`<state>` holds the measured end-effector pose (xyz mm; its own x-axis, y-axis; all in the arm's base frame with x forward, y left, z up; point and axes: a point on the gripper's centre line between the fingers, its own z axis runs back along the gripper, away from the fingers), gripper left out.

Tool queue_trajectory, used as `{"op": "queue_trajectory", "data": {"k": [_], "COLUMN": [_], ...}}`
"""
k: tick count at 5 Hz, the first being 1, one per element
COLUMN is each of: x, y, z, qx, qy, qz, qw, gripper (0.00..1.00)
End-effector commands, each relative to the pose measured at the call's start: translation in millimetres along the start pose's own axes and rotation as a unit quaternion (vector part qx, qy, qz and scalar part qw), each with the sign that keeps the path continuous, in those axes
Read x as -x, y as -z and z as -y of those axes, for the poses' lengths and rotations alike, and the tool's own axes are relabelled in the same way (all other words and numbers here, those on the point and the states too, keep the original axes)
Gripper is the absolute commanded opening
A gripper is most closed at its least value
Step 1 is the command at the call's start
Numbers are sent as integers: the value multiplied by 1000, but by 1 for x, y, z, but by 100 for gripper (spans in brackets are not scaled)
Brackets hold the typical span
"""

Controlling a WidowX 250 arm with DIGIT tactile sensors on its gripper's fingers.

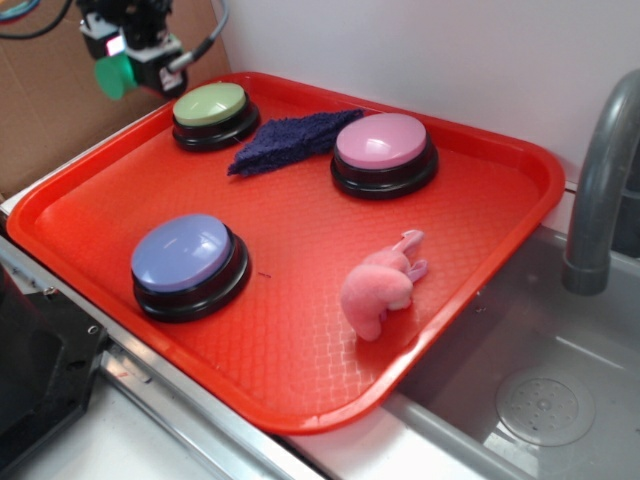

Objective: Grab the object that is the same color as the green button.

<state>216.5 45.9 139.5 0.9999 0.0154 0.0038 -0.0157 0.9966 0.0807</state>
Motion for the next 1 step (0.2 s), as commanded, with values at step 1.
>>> {"op": "queue_trajectory", "data": {"k": [1], "x": [-20], "y": [-52], "z": [39], "qx": [30], "qy": [2], "qz": [53], "qw": [998], "gripper": [0]}}
